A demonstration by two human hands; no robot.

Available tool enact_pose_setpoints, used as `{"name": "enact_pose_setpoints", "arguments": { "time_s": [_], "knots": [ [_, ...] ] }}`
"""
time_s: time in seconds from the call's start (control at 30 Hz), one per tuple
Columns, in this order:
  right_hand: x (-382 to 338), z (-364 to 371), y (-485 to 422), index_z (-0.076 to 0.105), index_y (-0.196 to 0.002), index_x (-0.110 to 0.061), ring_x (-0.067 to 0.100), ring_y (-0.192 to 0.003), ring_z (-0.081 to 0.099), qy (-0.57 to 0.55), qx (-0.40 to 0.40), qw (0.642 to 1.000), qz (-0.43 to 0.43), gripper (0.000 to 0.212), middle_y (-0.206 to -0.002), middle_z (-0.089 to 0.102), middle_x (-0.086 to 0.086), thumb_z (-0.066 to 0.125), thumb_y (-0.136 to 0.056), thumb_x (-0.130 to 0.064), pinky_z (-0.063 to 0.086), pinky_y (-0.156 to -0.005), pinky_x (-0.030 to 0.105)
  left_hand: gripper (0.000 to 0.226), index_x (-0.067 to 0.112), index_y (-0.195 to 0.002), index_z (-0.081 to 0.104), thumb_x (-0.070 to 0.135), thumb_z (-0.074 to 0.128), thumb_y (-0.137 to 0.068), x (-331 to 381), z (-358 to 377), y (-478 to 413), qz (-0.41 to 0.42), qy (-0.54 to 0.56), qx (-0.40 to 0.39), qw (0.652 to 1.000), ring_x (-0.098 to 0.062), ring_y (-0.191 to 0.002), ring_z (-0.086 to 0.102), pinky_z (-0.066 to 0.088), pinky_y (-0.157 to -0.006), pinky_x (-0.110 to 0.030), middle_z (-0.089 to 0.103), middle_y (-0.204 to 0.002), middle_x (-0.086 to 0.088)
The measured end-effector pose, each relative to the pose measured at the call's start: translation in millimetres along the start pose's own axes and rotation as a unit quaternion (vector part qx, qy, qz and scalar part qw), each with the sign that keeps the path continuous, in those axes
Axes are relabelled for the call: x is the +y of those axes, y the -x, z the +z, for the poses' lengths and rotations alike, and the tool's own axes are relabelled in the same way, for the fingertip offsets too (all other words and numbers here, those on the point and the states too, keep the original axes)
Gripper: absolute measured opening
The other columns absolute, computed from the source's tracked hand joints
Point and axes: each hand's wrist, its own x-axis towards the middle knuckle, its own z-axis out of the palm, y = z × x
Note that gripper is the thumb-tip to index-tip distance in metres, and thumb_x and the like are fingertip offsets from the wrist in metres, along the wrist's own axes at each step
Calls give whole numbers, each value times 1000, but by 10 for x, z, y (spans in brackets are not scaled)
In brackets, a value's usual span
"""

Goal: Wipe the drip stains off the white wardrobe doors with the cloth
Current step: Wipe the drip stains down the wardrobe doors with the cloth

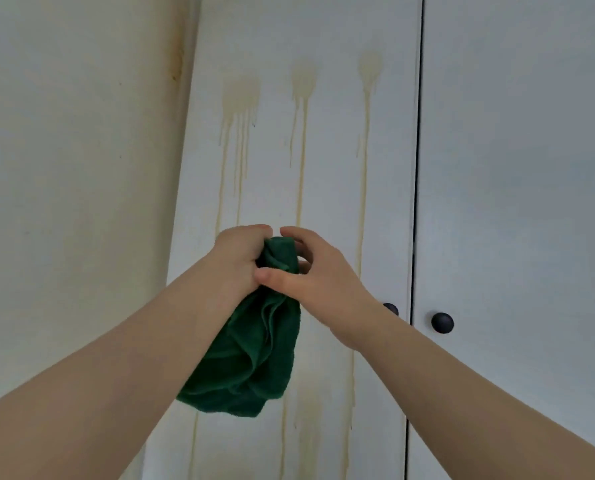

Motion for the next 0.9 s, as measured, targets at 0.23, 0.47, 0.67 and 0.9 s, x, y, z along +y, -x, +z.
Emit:
{"name": "enact_pose_setpoints", "arguments": {
  "time_s": [0.23, 0.47, 0.67, 0.9],
  "knots": [
    [185, -88, -358, 69, -89, -5, 28, -82, 68, -193, 121, 970, 79, 8, -90, 71, 15, 64, -87, -12, 57, -80, 41, 34, 8, -111, 61, 32, 63, -86, -20, -63, -2, 25, -26, -139, 990, -19, -91, 65, 56, -72, -29, 67, -103, -6],
    [157, -552, -678, 66, -90, -7, 25, -72, 68, -246, 126, 958, 81, 29, -82, 71, 12, 71, -80, -34, 59, -66, 37, 56, 30, -123, 54, 2, 67, -77, 5, 141, -172, 90, -134, -249, 955, -20, -92, 68, 59, -70, -31, 65, -113, -1],
    [156, -874, -985, 64, -111, -4, 29, -94, 68, -262, 27, 961, 84, 76, -101, 71, 15, 72, -55, -55, 53, -89, 43, 49, 15, -118, 62, 11, 69, -70, 181, 190, -415, 72, -78, -270, 957, -25, -85, 69, 59, -73, -35, 69, -107, -14],
    [180, -794, -1020, 52, -93, -27, 14, -80, 60, -5, 173, 984, -42, 17, -97, 58, 1, 66, -85, -32, 48, -63, 24, 40, 1, -97, 68, 35, 70, -76, 388, 250, -505, -18, -49, -314, 948, -25, -77, 69, 58, -70, -35, 70, -94, -17]
  ]
}}
